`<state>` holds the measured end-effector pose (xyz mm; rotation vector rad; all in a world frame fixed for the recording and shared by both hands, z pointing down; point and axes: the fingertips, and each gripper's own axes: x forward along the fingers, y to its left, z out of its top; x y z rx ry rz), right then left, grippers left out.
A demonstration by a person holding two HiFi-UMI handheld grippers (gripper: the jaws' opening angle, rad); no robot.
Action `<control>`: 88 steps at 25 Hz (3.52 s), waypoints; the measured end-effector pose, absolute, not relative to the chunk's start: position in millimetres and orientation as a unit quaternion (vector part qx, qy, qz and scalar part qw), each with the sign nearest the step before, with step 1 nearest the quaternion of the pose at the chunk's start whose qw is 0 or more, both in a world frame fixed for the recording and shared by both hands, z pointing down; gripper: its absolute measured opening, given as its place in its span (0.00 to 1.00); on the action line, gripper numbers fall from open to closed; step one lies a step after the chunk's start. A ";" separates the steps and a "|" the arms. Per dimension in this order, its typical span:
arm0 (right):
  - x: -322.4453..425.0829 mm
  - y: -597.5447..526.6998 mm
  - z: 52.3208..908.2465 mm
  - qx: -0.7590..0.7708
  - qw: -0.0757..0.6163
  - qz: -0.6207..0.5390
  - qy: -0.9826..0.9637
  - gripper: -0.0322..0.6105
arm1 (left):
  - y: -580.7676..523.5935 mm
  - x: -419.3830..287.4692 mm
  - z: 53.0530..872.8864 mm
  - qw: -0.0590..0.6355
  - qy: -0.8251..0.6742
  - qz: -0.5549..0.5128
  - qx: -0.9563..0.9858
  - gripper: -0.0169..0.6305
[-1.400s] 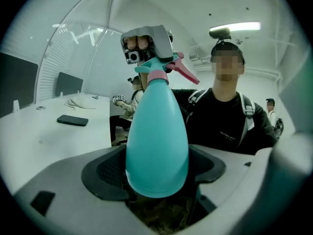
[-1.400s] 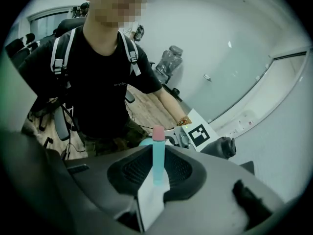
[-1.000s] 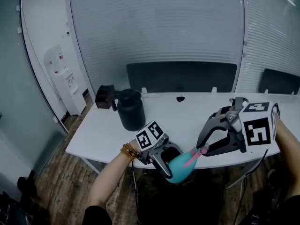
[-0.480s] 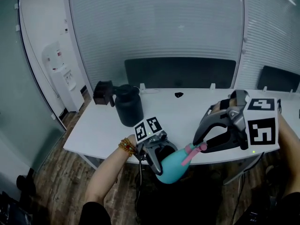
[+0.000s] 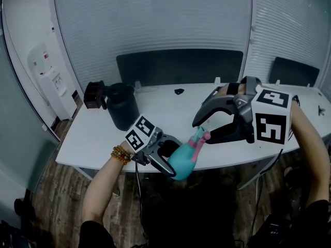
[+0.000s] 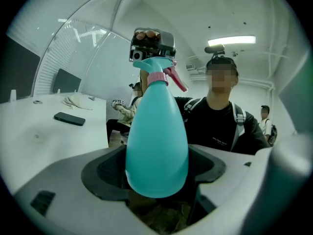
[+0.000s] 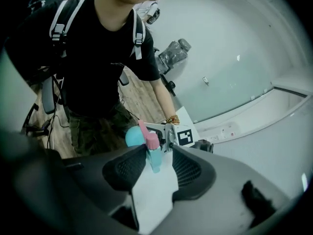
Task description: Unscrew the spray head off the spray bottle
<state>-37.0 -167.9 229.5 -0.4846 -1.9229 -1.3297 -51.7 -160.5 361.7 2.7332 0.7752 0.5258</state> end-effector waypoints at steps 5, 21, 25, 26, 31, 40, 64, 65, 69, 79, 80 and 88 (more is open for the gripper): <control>-35.0 -188.4 208.6 -0.145 0.348 -0.468 -0.800 0.31 | -204.5 -54.3 364.1 0.068 0.154 0.171 0.971 0.61; -7.1 -299.6 108.0 0.118 0.084 -0.252 -0.957 0.31 | -360.9 -93.0 323.2 0.030 -0.348 0.057 0.935 0.61; 0.6 -295.8 110.2 0.123 0.018 -0.203 -0.971 0.31 | -368.6 -90.5 338.5 0.072 -0.350 0.039 0.933 0.61; 4.0 -291.3 112.0 0.118 -0.009 -0.187 -0.975 0.31 | -369.9 -88.8 343.8 0.071 -0.347 0.041 0.934 0.61; 21.8 -270.4 139.5 0.114 -0.068 -0.167 -0.977 0.31 | -376.0 -80.6 370.3 0.084 -0.333 0.065 0.937 0.61; 44.1 -283.7 179.1 0.142 -0.039 -0.173 -0.974 0.31 | -385.1 -85.9 398.6 0.103 -0.323 0.156 0.928 0.61; -17.7 -358.8 309.0 0.090 -0.139 0.269 -0.949 0.31 | -349.6 -129.0 300.2 0.168 -0.290 -0.109 0.936 0.58; -25.2 -355.0 303.1 0.078 -0.137 0.253 -0.955 0.31 | -345.6 -127.2 294.4 0.167 -0.276 -0.121 0.939 0.58; -43.8 -344.8 282.7 0.053 -0.140 0.222 -0.963 0.34 | -332.0 -111.6 283.7 0.129 -0.236 -0.116 0.956 0.58; -63.6 -330.8 297.2 0.064 -0.027 0.049 -0.996 0.34 | -336.9 -88.1 352.4 -0.010 -0.234 0.150 0.961 0.56; -66.9 -329.4 303.7 0.065 -0.008 0.032 -0.997 0.34 | -338.8 -87.9 360.9 -0.010 -0.233 0.168 0.958 0.56; -81.6 -324.8 341.4 0.072 0.085 -0.011 -0.994 0.34 | -337.4 -91.3 404.3 0.049 -0.207 0.240 0.947 0.56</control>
